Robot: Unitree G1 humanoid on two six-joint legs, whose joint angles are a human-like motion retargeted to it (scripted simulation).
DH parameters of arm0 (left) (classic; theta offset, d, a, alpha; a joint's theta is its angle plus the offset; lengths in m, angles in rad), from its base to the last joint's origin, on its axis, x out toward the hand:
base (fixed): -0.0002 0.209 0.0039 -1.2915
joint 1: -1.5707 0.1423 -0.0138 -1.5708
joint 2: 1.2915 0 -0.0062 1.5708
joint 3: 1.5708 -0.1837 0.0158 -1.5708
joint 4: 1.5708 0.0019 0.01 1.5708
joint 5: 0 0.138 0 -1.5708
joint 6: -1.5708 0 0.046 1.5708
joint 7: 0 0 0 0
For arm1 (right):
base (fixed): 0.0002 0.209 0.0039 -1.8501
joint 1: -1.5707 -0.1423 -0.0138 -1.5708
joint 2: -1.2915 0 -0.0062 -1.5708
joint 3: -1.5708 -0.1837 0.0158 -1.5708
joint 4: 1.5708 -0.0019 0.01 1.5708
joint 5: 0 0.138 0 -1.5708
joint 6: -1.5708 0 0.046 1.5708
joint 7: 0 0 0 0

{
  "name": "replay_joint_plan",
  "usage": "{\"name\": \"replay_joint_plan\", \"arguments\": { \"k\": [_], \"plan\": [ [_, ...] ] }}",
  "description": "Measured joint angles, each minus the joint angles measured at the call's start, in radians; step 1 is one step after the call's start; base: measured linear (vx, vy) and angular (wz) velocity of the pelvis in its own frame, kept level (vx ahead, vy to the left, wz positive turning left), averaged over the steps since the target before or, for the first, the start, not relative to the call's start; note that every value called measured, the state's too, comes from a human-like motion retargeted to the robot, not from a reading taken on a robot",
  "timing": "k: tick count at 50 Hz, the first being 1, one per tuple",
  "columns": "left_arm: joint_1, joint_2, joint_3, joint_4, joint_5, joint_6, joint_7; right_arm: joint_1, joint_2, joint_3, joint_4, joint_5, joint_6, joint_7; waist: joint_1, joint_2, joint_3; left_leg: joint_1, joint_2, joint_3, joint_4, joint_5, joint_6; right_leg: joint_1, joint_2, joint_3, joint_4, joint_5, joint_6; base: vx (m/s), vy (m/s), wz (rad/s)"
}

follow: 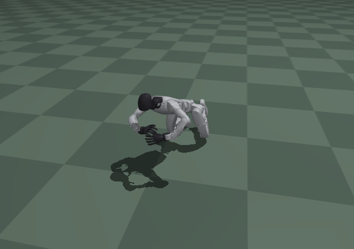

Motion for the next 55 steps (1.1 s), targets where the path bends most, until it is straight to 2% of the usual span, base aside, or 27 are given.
{"name": "replay_joint_plan", "arguments": {
  "k": [8, 15, 20, 25, 32, 38, 46, 55],
  "plan": [
    [0.129, -0.124, 0.122, -0.059, 0.013, 0.022, -0.051, 0.025, -0.020, 0.000, -0.037, -0.057, 0.013, 0.028, -0.028, -0.036, -0.005, 0.034, 0.008, 0.014, -0.009, 0.010, -0.008, 0.113, -0.009, -0.001, -0.105, -0.042, -0.019, 0.06, -0.04, 0.49],
    [-0.002, -0.199, 0.148, 0.030, 0.048, 0.013, -0.030, 0.012, 0.004, -0.022, 0.004, -0.059, 0.011, 0.035, -0.065, -0.062, -0.019, 0.000, 0.034, 0.010, 0.016, -0.015, 0.001, 0.156, 0.018, -0.007, -0.189, -0.122, -0.058, -0.06, -0.03, 0.35],
    [-0.235, -0.260, 0.092, 0.219, 0.059, -0.010, 0.025, -0.049, 0.060, -0.029, 0.154, 0.004, 0.000, 0.017, -0.084, -0.090, -0.034, -0.065, 0.063, 0.004, 0.058, -0.046, 0.014, 0.126, 0.053, -0.012, -0.189, -0.158, -0.062, -0.16, -0.03, 0.57],
    [-0.498, -0.378, 0.029, 0.503, 0.057, -0.026, 0.117, -0.122, 0.116, -0.045, 0.389, 0.105, -0.024, -0.039, -0.096, -0.129, -0.040, -0.130, 0.099, -0.002, 0.097, -0.076, 0.025, 0.067, 0.080, -0.024, -0.153, -0.176, -0.048, -0.15, -0.04, 0.91],
    [-0.766, -0.509, -0.042, 0.862, 0.063, 0.006, 0.152, -0.222, 0.153, -0.042, 0.680, 0.225, -0.055, -0.053, -0.102, -0.173, -0.028, -0.193, 0.116, -0.022, 0.110, -0.056, -0.009, 0.005, 0.118, -0.025, -0.136, -0.185, -0.017, -0.10, -0.06, 0.88],
    [-0.898, -0.547, -0.100, 1.040, 0.070, 0.064, 0.057, -0.300, 0.153, 0.016, 0.836, 0.285, -0.046, 0.050, -0.100, -0.192, -0.010, -0.236, 0.108, -0.049, 0.114, 0.006, -0.049, -0.034, 0.131, -0.013, -0.123, -0.182, -0.010, -0.06, -0.05, 0.45],
    [-0.984, -0.521, -0.185, 1.153, 0.091, 0.139, -0.121, -0.350, 0.126, 0.082, 0.906, 0.304, -0.015, 0.216, -0.124, -0.201, 0.004, -0.287, 0.083, -0.077, 0.116, 0.089, -0.096, -0.058, 0.129, 0.013, -0.132, -0.192, -0.029, -0.04, -0.04, 0.50],
    [-1.053, -0.484, -0.312, 1.257, 0.105, 0.224, -0.332, -0.349, 0.037, 0.082, 0.944, 0.267, 0.036, 0.386, -0.188, -0.209, -0.007, -0.310, 0.048, -0.074, 0.104, 0.090, -0.140, -0.054, 0.137, 0.033, -0.151, -0.195, -0.004, -0.01, -0.03, 0.58]
  ]
}}
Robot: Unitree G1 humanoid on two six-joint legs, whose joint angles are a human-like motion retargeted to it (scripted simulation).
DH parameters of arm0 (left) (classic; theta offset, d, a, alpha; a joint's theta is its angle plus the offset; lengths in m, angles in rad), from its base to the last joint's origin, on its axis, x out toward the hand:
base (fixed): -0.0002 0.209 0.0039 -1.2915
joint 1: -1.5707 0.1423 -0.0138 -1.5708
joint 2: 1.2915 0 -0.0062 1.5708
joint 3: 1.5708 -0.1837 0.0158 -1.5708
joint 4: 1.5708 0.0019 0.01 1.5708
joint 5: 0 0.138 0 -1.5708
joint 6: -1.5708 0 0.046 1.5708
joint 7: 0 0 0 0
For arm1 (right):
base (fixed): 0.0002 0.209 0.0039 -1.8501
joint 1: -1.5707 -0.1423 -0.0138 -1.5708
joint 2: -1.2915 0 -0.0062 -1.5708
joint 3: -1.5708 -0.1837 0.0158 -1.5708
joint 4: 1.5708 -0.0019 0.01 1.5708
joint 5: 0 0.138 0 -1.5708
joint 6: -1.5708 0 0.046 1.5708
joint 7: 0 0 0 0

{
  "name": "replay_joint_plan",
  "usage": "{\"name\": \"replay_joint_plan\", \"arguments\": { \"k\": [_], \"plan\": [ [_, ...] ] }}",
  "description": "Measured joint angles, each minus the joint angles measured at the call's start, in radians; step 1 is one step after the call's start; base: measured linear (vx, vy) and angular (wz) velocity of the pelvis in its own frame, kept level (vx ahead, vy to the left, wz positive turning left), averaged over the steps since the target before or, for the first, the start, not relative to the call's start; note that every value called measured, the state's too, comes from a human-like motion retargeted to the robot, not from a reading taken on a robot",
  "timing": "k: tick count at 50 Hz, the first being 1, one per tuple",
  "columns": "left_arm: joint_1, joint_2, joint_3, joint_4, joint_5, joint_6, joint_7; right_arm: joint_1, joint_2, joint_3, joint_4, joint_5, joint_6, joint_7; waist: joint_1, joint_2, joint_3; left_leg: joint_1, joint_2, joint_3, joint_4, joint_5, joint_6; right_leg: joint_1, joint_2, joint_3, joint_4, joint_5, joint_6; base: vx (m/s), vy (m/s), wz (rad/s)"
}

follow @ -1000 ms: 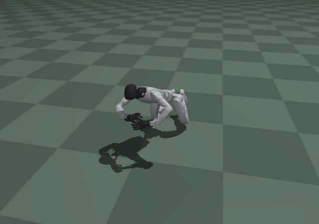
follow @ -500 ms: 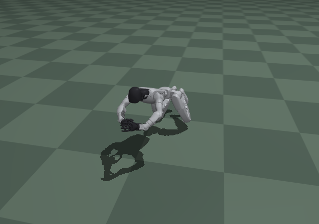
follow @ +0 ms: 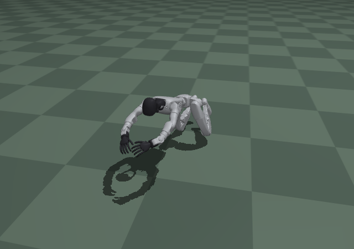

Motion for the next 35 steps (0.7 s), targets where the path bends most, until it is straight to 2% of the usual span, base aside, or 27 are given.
{"name": "replay_joint_plan", "arguments": {
  "k": [5, 8, 15, 20, 25, 35],
  "plan": [
    [0.013, 0.040, -0.057, -0.001, 0.009, 0.039, -0.105, 0.062, -0.100, 0.000, -0.027, -0.024, 0.029, 0.090, -0.021, -0.018, -0.010, 0.023, -0.013, 0.010, -0.003, -0.015, -0.019, 0.023, -0.010, -0.001, 0.004, -0.014, 0.007, 0.00, -0.02, 0.16],
    [0.062, 0.093, -0.077, -0.076, 0.041, 0.052, -0.138, 0.142, -0.192, 0.000, -0.126, -0.046, 0.039, 0.124, -0.026, -0.031, -0.022, 0.045, -0.009, 0.021, 0.007, -0.031, -0.019, 0.043, -0.019, -0.005, 0.015, -0.025, 0.007, 0.00, 0.00, 0.00],
    [0.300, 0.316, -0.092, -0.519, 0.130, 0.082, -0.225, 0.420, -0.498, 0.000, -0.623, -0.061, 0.060, 0.204, -0.001, -0.040, -0.057, 0.134, 0.018, 0.048, 0.042, -0.107, 0.024, 0.114, -0.045, -0.028, 0.054, -0.096, -0.026, -0.03, -0.02, -0.55],
    [0.491, 0.514, -0.092, -0.908, 0.068, 0.129, -0.348, 0.625, -0.694, 0.000, -0.997, 0.059, 0.104, 0.311, 0.021, -0.028, -0.068, 0.234, 0.038, 0.060, 0.063, -0.176, 0.064, 0.194, -0.068, -0.044, 0.094, -0.166, -0.061, -0.03, -0.01, -0.97],
    [0.654, 0.674, -0.092, -1.213, -0.075, 0.179, -0.456, 0.803, -0.819, 0.000, -1.251, 0.259, 0.168, 0.413, 0.028, -0.018, -0.099, 0.338, 0.058, 0.079, 0.084, -0.240, 0.092, 0.271, -0.109, -0.062, 0.151, -0.205, -0.093, -0.01, -0.01, -0.68],
    [0.824, 0.887, -0.044, -1.556, -0.233, 0.217, -0.559, 1.000, -0.949, -0.046, -1.501, 0.538, 0.266, 0.510, -0.005, -0.032, -0.231, 0.559, 0.135, 0.155, 0.156, -0.331, 0.109, 0.453, -0.212, -0.104, 0.291, -0.279, -0.140, 0.02, -0.02, 0.21]
  ]
}}
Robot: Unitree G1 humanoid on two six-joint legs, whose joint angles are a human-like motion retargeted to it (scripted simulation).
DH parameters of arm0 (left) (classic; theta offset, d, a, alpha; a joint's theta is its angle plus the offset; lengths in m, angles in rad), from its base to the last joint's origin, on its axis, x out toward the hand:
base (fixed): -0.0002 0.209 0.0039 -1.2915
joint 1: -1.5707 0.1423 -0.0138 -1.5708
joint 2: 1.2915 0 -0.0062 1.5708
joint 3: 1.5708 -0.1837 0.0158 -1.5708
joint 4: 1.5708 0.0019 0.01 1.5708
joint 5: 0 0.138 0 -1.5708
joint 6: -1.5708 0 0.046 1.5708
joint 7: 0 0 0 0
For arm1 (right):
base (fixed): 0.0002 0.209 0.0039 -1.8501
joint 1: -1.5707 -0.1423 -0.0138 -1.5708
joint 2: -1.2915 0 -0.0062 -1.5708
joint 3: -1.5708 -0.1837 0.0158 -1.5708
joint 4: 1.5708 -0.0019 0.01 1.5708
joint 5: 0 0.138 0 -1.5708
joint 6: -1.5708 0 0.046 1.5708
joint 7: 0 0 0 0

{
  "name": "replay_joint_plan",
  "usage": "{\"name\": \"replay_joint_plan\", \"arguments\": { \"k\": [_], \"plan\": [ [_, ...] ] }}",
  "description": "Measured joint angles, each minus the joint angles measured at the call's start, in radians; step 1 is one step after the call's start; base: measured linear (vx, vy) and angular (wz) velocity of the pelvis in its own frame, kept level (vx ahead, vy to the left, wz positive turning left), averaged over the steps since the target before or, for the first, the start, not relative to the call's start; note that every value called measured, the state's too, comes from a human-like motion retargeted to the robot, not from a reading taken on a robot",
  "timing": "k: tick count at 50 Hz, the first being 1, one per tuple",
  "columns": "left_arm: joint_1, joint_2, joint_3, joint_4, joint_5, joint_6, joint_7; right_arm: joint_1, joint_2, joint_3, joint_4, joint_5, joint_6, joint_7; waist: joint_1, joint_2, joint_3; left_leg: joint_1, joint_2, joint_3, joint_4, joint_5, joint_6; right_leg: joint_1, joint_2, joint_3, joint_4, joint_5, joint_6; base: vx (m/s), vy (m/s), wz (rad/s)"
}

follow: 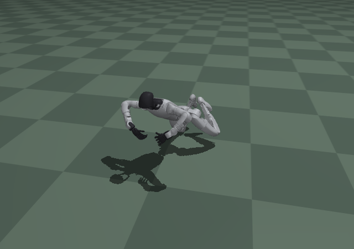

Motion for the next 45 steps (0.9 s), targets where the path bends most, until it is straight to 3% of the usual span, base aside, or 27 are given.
{"name": "replay_joint_plan", "arguments": {
  "k": [3, 5, 6, 10, 12, 15, 17, 21, 24, 26, 29, 32, 35, 40, 45],
  "plan": [
    [0.025, 0.001, 0.056, -0.063, -0.010, -0.007, 0.017, 0.040, 0.017, -0.044, -0.059, 0.064, 0.008, -0.027, -0.008, -0.014, -0.046, 0.065, 0.044, 0.022, 0.047, 0.011, -0.007, 0.048, -0.023, -0.017, 0.056, 0.007, -0.008, 0.03, -0.07, 0.84],
    [0.023, -0.027, 0.097, -0.103, -0.019, -0.021, 0.041, 0.046, 0.048, -0.072, -0.097, 0.094, -0.005, -0.057, -0.013, -0.023, -0.082, 0.106, 0.062, 0.060, 0.097, -0.007, -0.005, 0.106, -0.033, -0.041, 0.117, -0.061, -0.007, 0.00, -0.06, 1.16],
    [0.064, -0.056, 0.153, -0.125, -0.022, -0.025, 0.072, 0.090, 0.093, -0.130, -0.125, 0.123, -0.013, -0.110, -0.011, -0.026, -0.082, 0.127, 0.089, 0.046, 0.114, 0.025, -0.020, 0.105, -0.040, -0.041, 0.126, -0.004, -0.014, 0.04, -0.15, -0.61],
    [0.170, -0.217, 0.357, -0.207, -0.026, -0.038, 0.215, 0.248, 0.315, -0.382, -0.224, 0.133, -0.074, -0.334, 0.009, -0.027, -0.083, 0.188, 0.177, 0.019, 0.183, 0.081, -0.055, 0.155, -0.043, -0.064, 0.172, 0.067, -0.026, 0.03, -0.11, -1.25],
    [0.135, -0.334, 0.409, -0.238, 0.001, -0.057, 0.333, 0.239, 0.455, -0.474, -0.267, 0.056, -0.117, -0.478, 0.029, -0.015, -0.083, 0.239, 0.209, 0.026, 0.225, -0.006, -0.063, 0.260, 0.012, -0.104, 0.206, -0.069, -0.008, -0.08, 0.06, -0.17],
    [0.006, -0.532, 0.410, -0.185, 0.047, -0.116, 0.558, 0.129, 0.698, -0.547, -0.250, -0.097, -0.198, -0.707, 0.053, 0.016, -0.083, 0.252, 0.307, -0.045, 0.221, -0.007, -0.076, 0.306, 0.047, -0.108, 0.182, -0.055, -0.015, 0.00, -0.04, -1.27],
    [-0.117, -0.676, 0.388, -0.033, 0.081, -0.178, 0.748, 0.006, 0.854, -0.587, -0.134, -0.190, -0.253, -0.875, 0.071, 0.037, -0.083, 0.221, 0.400, -0.131, 0.190, 0.043, -0.066, 0.247, 0.032, -0.063, 0.130, 0.094, -0.043, 0.05, -0.08, -2.19],
    [-0.435, -0.959, 0.368, 0.530, 0.140, -0.281, 1.123, -0.340, 1.075, -0.635, 0.347, -0.297, -0.339, -1.194, 0.096, 0.086, -0.064, 0.147, 0.586, -0.240, 0.112, 0.000, -0.029, 0.222, 0.051, 0.028, 0.026, 0.098, -0.061, -0.06, 0.06, -1.20],
    [-0.660, -1.095, 0.347, 0.983, 0.084, -0.283, 1.248, -0.628, 1.122, -0.554, 0.816, -0.214, -0.350, -1.265, 0.092, 0.096, 0.004, 0.082, 0.641, -0.259, -0.008, -0.007, 0.001, 0.174, 0.021, 0.101, -0.095, 0.104, -0.062, -0.04, 0.04, -0.29],
    [-0.775, -1.145, 0.326, 1.218, 0.024, -0.262, 1.229, -0.803, 1.108, -0.455, 1.105, -0.125, -0.334, -1.188, 0.077, 0.090, 0.050, 0.042, 0.604, -0.232, -0.111, -0.010, 0.005, 0.120, -0.009, 0.137, -0.191, 0.124, -0.040, 0.02, 0.02, 2.21],
    [-0.867, -1.155, 0.287, 1.445, 0.008, -0.222, 1.112, -0.996, 1.038, -0.292, 1.424, -0.083, -0.285, -0.983, 0.049, 0.076, 0.103, -0.005, 0.462, -0.162, -0.275, -0.011, -0.030, 0.027, -0.034, 0.172, -0.334, 0.186, 0.036, 0.07, 0.02, 3.89],
    [-0.881, -1.114, 0.263, 1.553, 0.082, -0.190, 0.997, -1.100, 0.936, -0.148, 1.613, -0.155, -0.242, -0.795, 0.042, 0.074, 0.152, -0.033, 0.295, -0.106, -0.404, -0.004, -0.090, -0.060, -0.011, 0.200, -0.452, 0.269, 0.132, 0.09, 0.00, 2.66],
    [-0.844, -1.049, 0.267, 1.569, 0.192, -0.178, 0.926, -1.141, 0.824, -0.039, 1.682, -0.249, -0.228, -0.676, 0.069, 0.092, 0.201, -0.090, 0.179, -0.094, -0.493, 0.059, -0.143, -0.150, 0.057, 0.171, -0.533, 0.348, 0.149, 0.00, -0.13, 0.93],
    [-0.723, -0.927, 0.282, 1.420, 0.363, -0.202, 0.945, -1.121, 0.644, 0.046, 1.536, -0.353, -0.277, -0.667, 0.141, 0.162, 0.251, -0.208, 0.067, -0.096, -0.504, 0.119, -0.180, -0.287, 0.167, 0.088, -0.561, 0.398, 0.149, -0.06, -0.05, -0.23],
    [-0.514, -0.775, 0.285, 1.024, 0.579, -0.242, 1.056, -0.948, 0.463, 0.013, 1.063, -0.469, -0.382, -0.813, 0.196, 0.261, 0.281, -0.287, -0.026, -0.091, -0.441, 0.163, -0.172, -0.360, 0.210, 0.021, -0.513, 0.376, 0.149, -0.08, 0.05, -1.15]
  ]
}}
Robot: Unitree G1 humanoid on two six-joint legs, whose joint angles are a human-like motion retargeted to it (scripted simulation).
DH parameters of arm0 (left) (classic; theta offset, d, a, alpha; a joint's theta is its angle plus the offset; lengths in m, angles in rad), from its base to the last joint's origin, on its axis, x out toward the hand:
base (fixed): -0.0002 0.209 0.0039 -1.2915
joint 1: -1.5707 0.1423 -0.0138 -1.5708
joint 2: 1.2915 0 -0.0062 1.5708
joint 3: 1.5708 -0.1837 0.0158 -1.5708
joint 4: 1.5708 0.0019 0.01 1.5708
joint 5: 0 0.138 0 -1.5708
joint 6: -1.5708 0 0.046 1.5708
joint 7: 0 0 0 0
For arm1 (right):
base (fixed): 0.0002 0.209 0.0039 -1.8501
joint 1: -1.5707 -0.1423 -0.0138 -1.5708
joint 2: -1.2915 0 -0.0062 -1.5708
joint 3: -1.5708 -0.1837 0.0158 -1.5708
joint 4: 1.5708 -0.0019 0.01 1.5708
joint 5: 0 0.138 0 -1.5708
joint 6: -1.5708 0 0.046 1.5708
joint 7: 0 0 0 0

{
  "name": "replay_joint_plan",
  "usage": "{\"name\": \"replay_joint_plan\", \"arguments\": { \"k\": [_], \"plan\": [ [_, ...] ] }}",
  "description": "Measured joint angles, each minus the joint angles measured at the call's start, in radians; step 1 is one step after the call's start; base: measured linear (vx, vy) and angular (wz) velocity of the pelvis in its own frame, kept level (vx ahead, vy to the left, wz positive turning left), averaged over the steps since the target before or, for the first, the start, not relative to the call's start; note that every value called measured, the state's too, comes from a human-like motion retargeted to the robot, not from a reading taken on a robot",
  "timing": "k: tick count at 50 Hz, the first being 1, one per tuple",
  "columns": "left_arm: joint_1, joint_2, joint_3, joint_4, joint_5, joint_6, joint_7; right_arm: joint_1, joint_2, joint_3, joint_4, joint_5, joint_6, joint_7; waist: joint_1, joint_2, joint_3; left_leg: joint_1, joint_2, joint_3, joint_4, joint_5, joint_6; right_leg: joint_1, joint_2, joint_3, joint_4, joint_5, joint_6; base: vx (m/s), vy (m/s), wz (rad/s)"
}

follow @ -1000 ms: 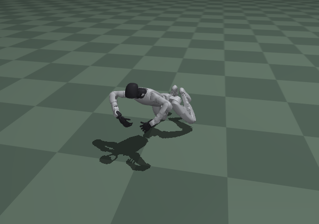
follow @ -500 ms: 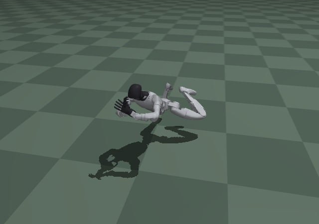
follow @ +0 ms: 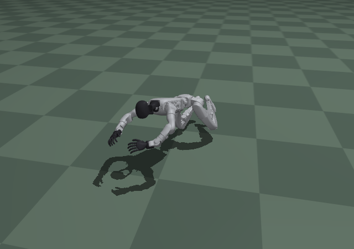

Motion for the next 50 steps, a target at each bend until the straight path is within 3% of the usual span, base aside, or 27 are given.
{"name": "replay_joint_plan", "arguments": {
  "k": [5, 8, 12, 15, 20, 25, 31, 36, 43, 50],
  "plan": [
    [0.276, 0.134, -0.004, -0.489, 0.180, -0.029, 0.103, 0.454, -0.066, -0.217, -0.594, -0.135, -0.073, -0.141, 0.057, 0.129, -0.006, -0.028, -0.084, -0.001, 0.061, 0.037, 0.039, -0.016, 0.019, -0.039, 0.053, -0.059, 0.000, -0.09, 0.08, -1.51],
    [0.422, 0.169, -0.026, -0.711, 0.225, -0.040, 0.167, 0.814, 0.045, -0.398, -0.868, -0.177, -0.113, -0.216, 0.099, 0.201, -0.027, -0.041, -0.121, -0.002, 0.092, 0.043, 0.074, -0.020, 0.037, -0.059, 0.065, -0.078, 0.000, -0.11, 0.05, -1.56],
    [0.514, 0.171, -0.101, -0.895, 0.261, -0.052, 0.265, 1.139, 0.274, -0.497, -1.102, -0.191, -0.152, -0.312, 0.187, 0.275, -0.081, -0.060, -0.143, 0.004, 0.136, 0.039, 0.129, -0.035, 0.062, -0.093, 0.077, -0.102, 0.000, -0.15, 0.00, -1.10],
    [0.472, 0.160, -0.185, -0.965, 0.298, -0.053, 0.336, 1.245, 0.435, -0.491, -1.181, -0.180, -0.163, -0.376, 0.255, 0.306, -0.133, -0.071, -0.142, 0.018, 0.164, 0.040, 0.164, -0.051, 0.064, -0.122, 0.094, -0.122, 0.000, -0.15, -0.03, -0.44],
    [0.212, 0.092, -0.333, -0.983, 0.400, -0.043, 0.463, 1.257, 0.637, -0.499, -1.228, -0.136, -0.183, -0.503, 0.328, 0.308, -0.213, -0.080, -0.105, 0.065, 0.198, 0.044, 0.201, -0.049, 0.030, -0.152, 0.121, -0.151, 0.000, -0.10, -0.03, 0.47],
    [-0.089, -0.030, -0.333, -0.890, 0.495, -0.027, 0.549, 1.109, 0.776, -0.618, -1.222, -0.081, -0.201, -0.615, 0.334, 0.302, -0.253, -0.072, -0.047, 0.090, 0.219, 0.017, 0.203, -0.010, 0.016, -0.149, 0.148, -0.166, 0.000, -0.05, -0.03, 0.72],
    [-0.375, -0.175, -0.247, -0.550, 0.489, -0.003, 0.614, 0.730, 0.896, -0.881, -1.008, -0.082, -0.225, -0.727, 0.167, 0.207, -0.187, -0.023, 0.044, 0.105, 0.226, -0.025, 0.168, 0.047, 0.005, -0.123, 0.175, -0.186, -0.001, -0.02, -0.06, 1.30],
    [-0.430, -0.321, -0.059, -0.098, 0.212, 0.001, 0.523, 0.404, 0.858, -0.886, -0.552, 0.115, -0.232, -0.700, 0.020, 0.086, -0.165, 0.050, 0.120, 0.124, 0.231, -0.035, 0.129, 0.106, -0.029, -0.094, 0.186, -0.186, -0.002, 0.02, -0.12, 2.33],
    [-0.447, -0.484, 0.149, 0.452, -0.289, 0.036, 0.225, 0.089, 0.709, -0.694, 0.200, 0.464, -0.084, -0.353, -0.114, -0.064, -0.160, 0.160, 0.235, 0.117, 0.223, 0.001, 0.057, 0.197, -0.016, -0.067, 0.150, -0.124, -0.002, -0.02, -0.20, 2.22],
    [-0.460, -0.479, 0.165, 0.702, -0.456, 0.100, -0.137, -0.146, 0.510, -0.404, 0.715, 0.441, 0.138, 0.080, -0.124, -0.167, -0.144, 0.165, 0.262, 0.082, 0.168, 0.005, -0.006, 0.177, 0.023, -0.018, 0.105, -0.022, 0.000, -0.06, -0.14, 1.78]
  ]
}}
